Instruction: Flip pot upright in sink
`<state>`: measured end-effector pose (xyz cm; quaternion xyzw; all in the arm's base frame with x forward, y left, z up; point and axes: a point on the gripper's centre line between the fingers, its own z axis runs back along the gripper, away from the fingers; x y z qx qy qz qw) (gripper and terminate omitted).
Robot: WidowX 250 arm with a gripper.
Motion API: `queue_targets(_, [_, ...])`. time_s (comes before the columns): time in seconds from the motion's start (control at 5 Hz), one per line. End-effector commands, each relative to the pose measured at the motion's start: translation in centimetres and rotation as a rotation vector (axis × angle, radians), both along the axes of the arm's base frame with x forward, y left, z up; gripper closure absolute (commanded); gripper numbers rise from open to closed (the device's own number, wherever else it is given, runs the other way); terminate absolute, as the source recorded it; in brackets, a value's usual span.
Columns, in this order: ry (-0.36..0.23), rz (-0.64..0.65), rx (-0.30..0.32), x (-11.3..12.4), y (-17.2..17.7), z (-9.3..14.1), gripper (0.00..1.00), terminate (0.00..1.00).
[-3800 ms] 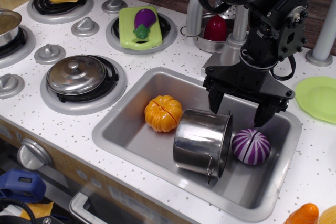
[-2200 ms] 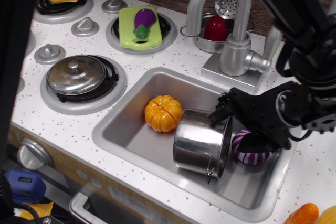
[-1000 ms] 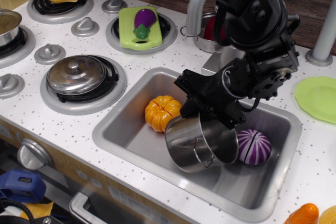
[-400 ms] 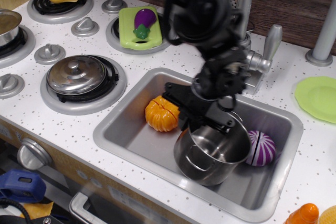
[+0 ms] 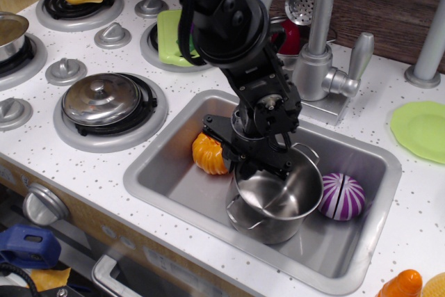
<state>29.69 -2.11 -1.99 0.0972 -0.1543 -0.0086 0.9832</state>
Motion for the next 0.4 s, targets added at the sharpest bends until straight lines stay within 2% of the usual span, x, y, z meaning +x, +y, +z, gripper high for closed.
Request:
queue_targets(0.0, [-0.073,-0.003,-0.017,0.98,-0.39,2.07,0.00,0.00])
queue_targets(0.2, [-0.073,-0.003,-0.017,0.98,-0.39,2.07,0.00,1.00])
